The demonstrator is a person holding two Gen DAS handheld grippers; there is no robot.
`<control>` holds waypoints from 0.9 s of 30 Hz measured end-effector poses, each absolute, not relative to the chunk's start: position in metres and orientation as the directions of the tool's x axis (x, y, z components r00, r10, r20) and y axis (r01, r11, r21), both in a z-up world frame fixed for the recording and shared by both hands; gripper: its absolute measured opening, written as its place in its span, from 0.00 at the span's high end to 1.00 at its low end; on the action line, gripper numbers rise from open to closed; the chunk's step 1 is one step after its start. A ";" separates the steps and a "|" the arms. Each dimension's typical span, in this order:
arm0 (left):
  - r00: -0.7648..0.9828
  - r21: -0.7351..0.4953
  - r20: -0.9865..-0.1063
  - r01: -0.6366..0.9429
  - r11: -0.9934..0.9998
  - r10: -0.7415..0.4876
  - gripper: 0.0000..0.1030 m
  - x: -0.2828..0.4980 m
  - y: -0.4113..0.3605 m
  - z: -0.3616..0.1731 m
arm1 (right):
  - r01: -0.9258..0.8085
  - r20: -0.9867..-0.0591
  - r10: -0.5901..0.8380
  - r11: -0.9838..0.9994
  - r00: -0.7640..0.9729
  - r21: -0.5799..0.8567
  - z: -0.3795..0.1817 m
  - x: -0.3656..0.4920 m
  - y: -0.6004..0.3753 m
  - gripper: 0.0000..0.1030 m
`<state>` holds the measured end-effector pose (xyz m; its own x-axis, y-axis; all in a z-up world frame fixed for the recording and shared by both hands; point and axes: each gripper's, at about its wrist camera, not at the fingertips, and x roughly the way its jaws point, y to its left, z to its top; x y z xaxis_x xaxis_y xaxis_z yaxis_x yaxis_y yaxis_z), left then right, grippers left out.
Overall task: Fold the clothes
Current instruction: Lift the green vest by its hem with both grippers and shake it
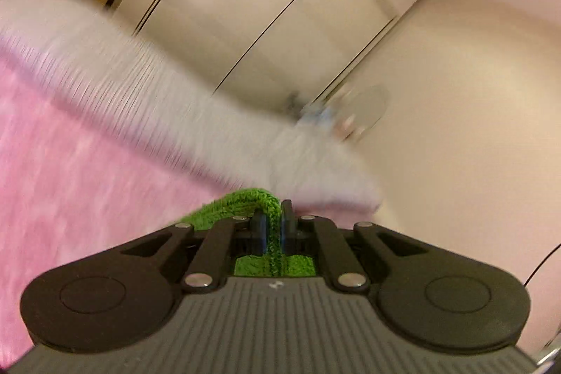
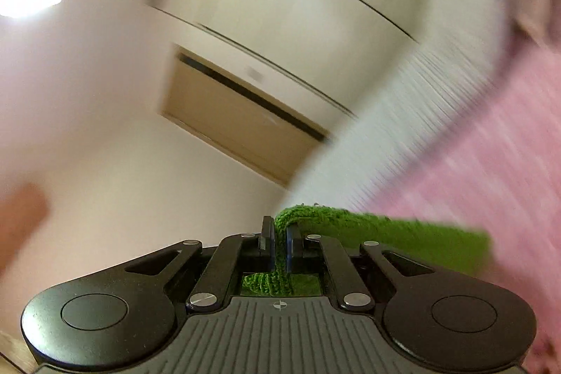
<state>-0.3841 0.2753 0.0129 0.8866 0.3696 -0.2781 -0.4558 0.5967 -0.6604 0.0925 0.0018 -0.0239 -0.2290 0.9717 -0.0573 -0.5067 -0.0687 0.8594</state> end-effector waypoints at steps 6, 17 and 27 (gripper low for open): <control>0.898 -0.708 -0.267 -0.430 0.560 0.351 0.96 -0.366 0.315 0.038 | -0.471 -0.055 0.986 -0.025 -0.155 0.882 0.037 0.090 0.040 0.96; 0.909 -0.659 -0.254 -0.414 0.628 0.331 0.96 -0.316 0.367 0.066 | -0.452 -0.099 0.995 0.076 -0.027 0.889 0.059 0.143 0.097 0.96; 0.784 -0.573 -0.559 -0.601 0.558 0.270 0.95 -0.352 0.295 -0.029 | -0.654 -0.389 0.917 0.242 -0.086 0.717 0.009 0.108 0.055 0.95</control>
